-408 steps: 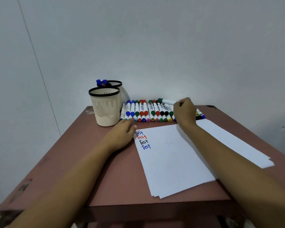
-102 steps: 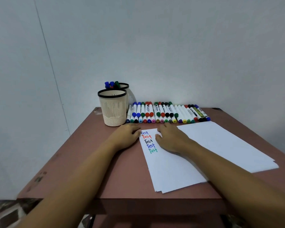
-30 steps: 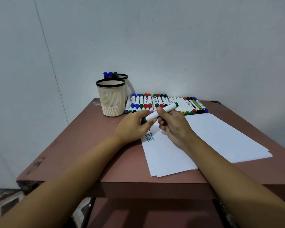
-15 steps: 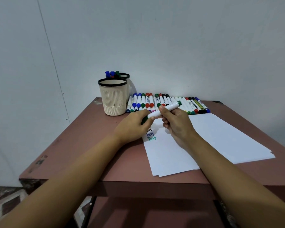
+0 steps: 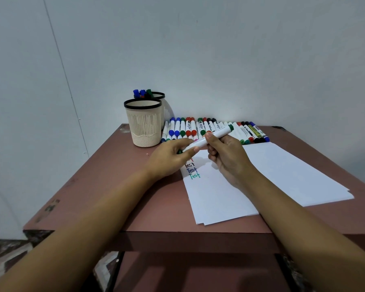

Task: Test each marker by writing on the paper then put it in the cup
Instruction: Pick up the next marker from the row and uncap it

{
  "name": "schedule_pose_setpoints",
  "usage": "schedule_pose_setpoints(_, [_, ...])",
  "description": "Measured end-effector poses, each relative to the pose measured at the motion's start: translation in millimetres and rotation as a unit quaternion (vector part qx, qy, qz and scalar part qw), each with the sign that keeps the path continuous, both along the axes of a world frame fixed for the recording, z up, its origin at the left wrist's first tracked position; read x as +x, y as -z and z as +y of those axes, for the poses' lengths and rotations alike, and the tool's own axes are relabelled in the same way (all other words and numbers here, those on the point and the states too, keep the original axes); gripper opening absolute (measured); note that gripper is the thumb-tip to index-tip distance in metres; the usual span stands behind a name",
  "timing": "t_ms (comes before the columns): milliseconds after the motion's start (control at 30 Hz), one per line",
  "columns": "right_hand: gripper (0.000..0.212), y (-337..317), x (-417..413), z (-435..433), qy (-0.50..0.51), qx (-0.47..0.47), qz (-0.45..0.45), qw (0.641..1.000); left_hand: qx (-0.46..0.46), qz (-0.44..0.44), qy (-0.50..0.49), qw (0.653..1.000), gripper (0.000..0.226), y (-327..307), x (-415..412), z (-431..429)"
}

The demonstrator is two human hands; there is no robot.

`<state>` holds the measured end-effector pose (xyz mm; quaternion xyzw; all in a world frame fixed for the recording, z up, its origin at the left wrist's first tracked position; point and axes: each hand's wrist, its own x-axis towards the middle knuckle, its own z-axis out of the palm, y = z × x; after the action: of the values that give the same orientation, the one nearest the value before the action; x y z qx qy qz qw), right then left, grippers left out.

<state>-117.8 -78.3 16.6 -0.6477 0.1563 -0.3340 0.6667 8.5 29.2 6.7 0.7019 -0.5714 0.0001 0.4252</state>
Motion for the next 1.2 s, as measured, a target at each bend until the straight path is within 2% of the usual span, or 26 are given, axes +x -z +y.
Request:
schedule_pose_setpoints(167, [0.018,-4,-1,6,0.033,0.051,-0.015,0.998,-0.008,0.035,-0.042,0.998,0.049,-2,-1,0])
schedule_pose_setpoints(233, [0.015,-7,-3,7,0.044,0.111,-0.041,0.992,-0.027,0.058,-0.076,0.995,0.038,-4,-1,0])
schedule_pose_setpoints(333, [0.012,-9,-7,8,-0.001,0.23,-0.084,0.97,-0.056,0.111,-0.113,0.986,0.017,-5,4,0])
schedule_pose_setpoints(400, [0.01,-9,-9,10,-0.034,0.247,-0.076,0.965,-0.069,0.174,-0.118,0.975,0.018,-4,11,-2])
schedule_pose_setpoints(500, [0.011,-6,-8,13,-0.041,0.182,-0.036,0.982,-0.037,0.204,-0.123,0.97,0.033,-3,16,-3])
schedule_pose_setpoints(633, [0.024,3,-7,19,-0.01,0.015,0.036,0.999,0.042,0.096,-0.124,0.987,0.04,-3,15,0])
schedule_pose_setpoints(700, [0.029,6,-6,23,0.002,-0.049,0.059,0.997,0.052,0.073,-0.125,0.988,0.04,-2,16,2])
schedule_pose_setpoints(833, [0.034,7,-6,26,0.022,-0.069,0.088,0.993,0.057,0.072,-0.119,0.989,0.041,-2,18,4])
schedule_pose_setpoints(1200, [0.024,8,-6,31,0.016,-0.114,0.146,0.983,0.064,0.084,-0.134,0.985,0.038,1,22,2])
